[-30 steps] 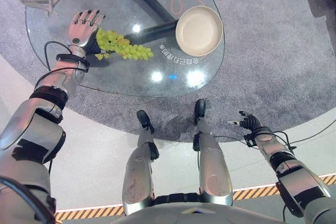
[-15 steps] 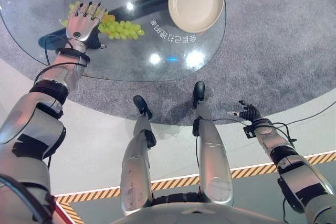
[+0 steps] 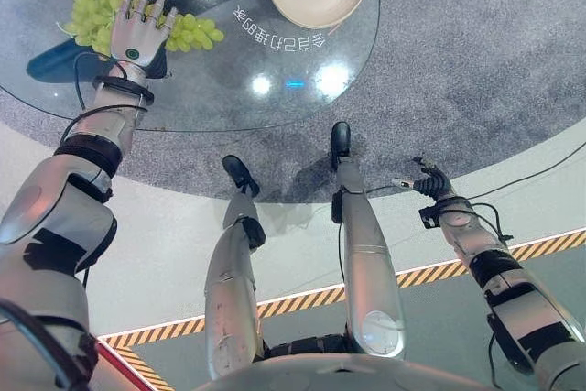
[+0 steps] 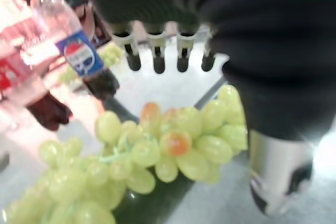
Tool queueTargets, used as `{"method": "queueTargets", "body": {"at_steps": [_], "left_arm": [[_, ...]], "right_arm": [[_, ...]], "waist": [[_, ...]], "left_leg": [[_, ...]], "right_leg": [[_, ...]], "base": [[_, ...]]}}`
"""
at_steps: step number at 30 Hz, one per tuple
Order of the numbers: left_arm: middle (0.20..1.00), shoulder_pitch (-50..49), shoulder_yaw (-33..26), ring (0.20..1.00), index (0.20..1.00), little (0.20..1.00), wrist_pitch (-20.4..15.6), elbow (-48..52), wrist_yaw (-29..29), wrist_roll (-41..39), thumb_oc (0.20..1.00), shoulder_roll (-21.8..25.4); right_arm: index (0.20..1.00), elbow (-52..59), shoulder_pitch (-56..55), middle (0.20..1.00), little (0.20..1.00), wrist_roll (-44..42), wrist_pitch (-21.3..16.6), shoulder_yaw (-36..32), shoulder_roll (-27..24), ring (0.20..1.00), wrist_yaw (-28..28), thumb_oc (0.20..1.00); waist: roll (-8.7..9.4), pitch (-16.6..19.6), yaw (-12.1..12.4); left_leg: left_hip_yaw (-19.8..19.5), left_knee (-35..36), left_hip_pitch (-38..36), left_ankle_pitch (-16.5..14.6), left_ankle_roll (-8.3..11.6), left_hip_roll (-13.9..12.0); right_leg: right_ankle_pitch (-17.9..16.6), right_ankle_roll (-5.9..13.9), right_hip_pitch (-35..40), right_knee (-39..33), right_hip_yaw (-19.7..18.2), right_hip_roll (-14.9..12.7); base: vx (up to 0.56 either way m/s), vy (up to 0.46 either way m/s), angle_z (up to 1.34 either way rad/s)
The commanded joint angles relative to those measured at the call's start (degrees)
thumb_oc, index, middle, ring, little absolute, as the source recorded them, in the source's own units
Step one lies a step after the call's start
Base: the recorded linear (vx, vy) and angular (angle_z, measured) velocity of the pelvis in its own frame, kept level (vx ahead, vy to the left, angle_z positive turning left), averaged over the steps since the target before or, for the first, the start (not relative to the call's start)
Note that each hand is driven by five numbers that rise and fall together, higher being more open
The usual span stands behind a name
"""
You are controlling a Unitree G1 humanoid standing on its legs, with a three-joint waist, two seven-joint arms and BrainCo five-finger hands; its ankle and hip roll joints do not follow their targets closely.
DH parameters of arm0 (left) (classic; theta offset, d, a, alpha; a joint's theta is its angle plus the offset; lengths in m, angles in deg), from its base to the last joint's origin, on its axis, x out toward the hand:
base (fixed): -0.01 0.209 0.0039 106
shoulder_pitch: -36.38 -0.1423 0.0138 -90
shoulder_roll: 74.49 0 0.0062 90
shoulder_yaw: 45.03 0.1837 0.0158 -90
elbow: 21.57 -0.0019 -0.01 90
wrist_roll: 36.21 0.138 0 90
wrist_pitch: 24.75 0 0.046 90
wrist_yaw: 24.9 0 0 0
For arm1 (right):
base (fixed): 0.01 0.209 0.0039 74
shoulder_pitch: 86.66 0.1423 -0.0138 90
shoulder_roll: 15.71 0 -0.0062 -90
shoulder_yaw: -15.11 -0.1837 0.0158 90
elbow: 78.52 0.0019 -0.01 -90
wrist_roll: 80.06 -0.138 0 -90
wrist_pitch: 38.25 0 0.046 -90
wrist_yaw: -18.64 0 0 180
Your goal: Pick up fruits into the plate
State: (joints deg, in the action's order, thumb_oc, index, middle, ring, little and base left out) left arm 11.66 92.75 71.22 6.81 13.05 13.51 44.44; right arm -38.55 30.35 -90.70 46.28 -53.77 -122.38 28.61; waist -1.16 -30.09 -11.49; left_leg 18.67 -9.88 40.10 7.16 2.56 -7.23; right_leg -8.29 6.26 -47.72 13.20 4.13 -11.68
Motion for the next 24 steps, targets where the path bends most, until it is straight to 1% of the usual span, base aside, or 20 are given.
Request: {"method": "queueTargets", "body": {"at_steps": [1, 5, 8, 10, 14, 18, 20, 22, 23, 24], "left_arm": [[1.000, 0.4, -4.7, 1.000, 1.000, 1.000, 3.5, -3.7, 3.5, 2.6, 1.000, 2.1], [1.000, 1.3, -5.0, 1.000, 1.000, 1.000, 4.2, -5.6, 3.8, 2.1, 1.000, 1.7], [1.000, 2.7, -4.6, 1.000, 1.000, 1.000, 3.6, -6.9, 3.4, 0.5, 1.000, 1.5], [1.000, 4.2, -3.7, 1.000, 1.000, 1.000, 3.4, -8.5, 2.2, 0.1, 1.000, 1.0], [1.000, 5.4, -4.1, 1.000, 1.000, 1.000, 2.2, -11.9, 3.3, -1.0, 1.000, -0.5], [1.000, 6.9, -3.6, 1.000, 1.000, 1.000, 1.5, -12.6, 2.9, -0.8, 1.000, -0.9], [1.000, 7.4, -3.2, 1.000, 1.000, 1.000, 0.4, -12.3, 2.2, -1.0, 1.000, -0.9], [1.000, 7.7, -2.6, 1.000, 1.000, 1.000, -1.7, -12.3, 1.7, -1.3, 1.000, -0.9], [1.000, 7.7, -2.3, 1.000, 1.000, 1.000, -4.4, -12.3, 1.0, -1.9, 1.000, -0.9], [1.000, 7.6, -1.3, 1.000, 1.000, 1.000, -6.7, -12.1, -0.9, -2.9, 1.000, -1.3]], "right_arm": [[1.000, 2.3, -4.7, 1.000, 1.000, -0.8, -0.2, 1.2, -1.7, 1.000, 1.2, 1.000], [1.000, 1.2, -5.1, 1.000, 1.000, -0.6, -0.8, 1.2, -1.7, 1.000, 1.0, 1.000], [1.000, 0.4, -5.0, 1.000, 1.000, -0.5, -1.3, 1.3, -1.8, 1.000, 0.9, 1.000], [1.000, -0.4, -5.4, 1.000, 1.000, -0.7, -1.7, 1.3, -1.8, 1.000, 0.7, 1.000], [1.000, -1.6, -5.4, 1.000, 1.000, -1.1, -3.5, 1.6, -1.3, 1.000, 0.6, 1.000], [1.000, -1.2, -5.4, 1.000, 1.000, -1.3, -3.7, 2.2, -1.0, 1.000, 0.5, 1.000], [1.000, -0.3, -6.2, 1.000, 1.000, -1.2, -3.4, 2.4, -0.8, 1.000, 0.8, 1.000], [1.000, 0.0, -6.7, 1.000, 1.000, -1.3, -3.3, 2.5, -0.8, 1.000, 0.9, 1.000], [1.000, 0.0, -6.9, 1.000, 1.000, -1.3, -3.5, 2.4, -0.9, 1.000, 0.9, 1.000], [1.000, -0.1, -7.4, 1.000, 1.000, -1.1, -3.7, 2.5, -0.9, 1.000, 0.9, 1.000]], "waist": [[2.56, 0.3, -0.7], [2.83, 0.3, -1.3], [2.90, 0.3, -1.6], [3.24, 0.3, -2.1], [3.99, 0.3, -2.8], [4.54, 0.3, -3.1], [4.73, 0.3, -3.3], [4.77, 0.3, -3.5], [4.76, 0.3, -3.6], [4.47, 0.3, -3.5]], "left_leg": [[-6.2, -11.2, 5.2, -9.7, 1.77, 4.3], [-5.9, -11.0, 5.6, -9.7, 1.98, 4.0], [-5.7, -10.8, 5.7, -9.6, 2.12, 3.8], [-5.5, -10.7, 5.8, -9.6, 2.16, 3.7], [-5.3, -10.8, 6.6, -9.6, 2.16, 3.5], [-5.4, -11.1, 7.5, -9.8, 2.24, 3.3], [-5.3, -11.2, 7.7, -9.9, 2.22, 3.3], [-5.2, -11.2, 7.9, -10.0, 2.21, 3.3], [-5.2, -11.2, 7.9, -10.1, 2.21, 3.3], [-5.8, -11.9, 6.7, -12.3, 2.71, 3.0]], "right_leg": [[6.9, -0.68, -0.5, 4.8, -0.1, 5.7], [6.7, -0.66, -1.0, 4.5, -0.7, 5.8], [6.6, -0.69, -1.1, 4.3, -0.9, 5.9], [6.6, -0.70, -1.3, 4.3, -1.1, 6.1], [6.3, -0.73, -2.3, 4.3, -1.7, 6.5], [5.9, -0.71, -3.0, 4.1, -1.9, 6.5], [5.8, -0.60, -3.3, 4.1, -2.0, 6.5], [5.6, -0.53, -3.5, 3.8, -2.0, 6.5], [5.6, -0.48, -3.6, 3.8, -2.0, 6.4], [7.4, -0.08, -2.4, 4.3, -2.1, 6.6]], "base": [[0.00, 0.000, 0.00], [0.00, 0.028, -0.03], [0.00, 0.032, -0.03], [0.01, 0.012, -0.05], [0.01, 0.002, -0.07], [0.00, -0.003, -0.01], [0.00, 0.000, 0.00], [0.01, 0.002, -0.02], [0.09, 0.032, -0.06], [0.10, 0.042, -0.07]]}}
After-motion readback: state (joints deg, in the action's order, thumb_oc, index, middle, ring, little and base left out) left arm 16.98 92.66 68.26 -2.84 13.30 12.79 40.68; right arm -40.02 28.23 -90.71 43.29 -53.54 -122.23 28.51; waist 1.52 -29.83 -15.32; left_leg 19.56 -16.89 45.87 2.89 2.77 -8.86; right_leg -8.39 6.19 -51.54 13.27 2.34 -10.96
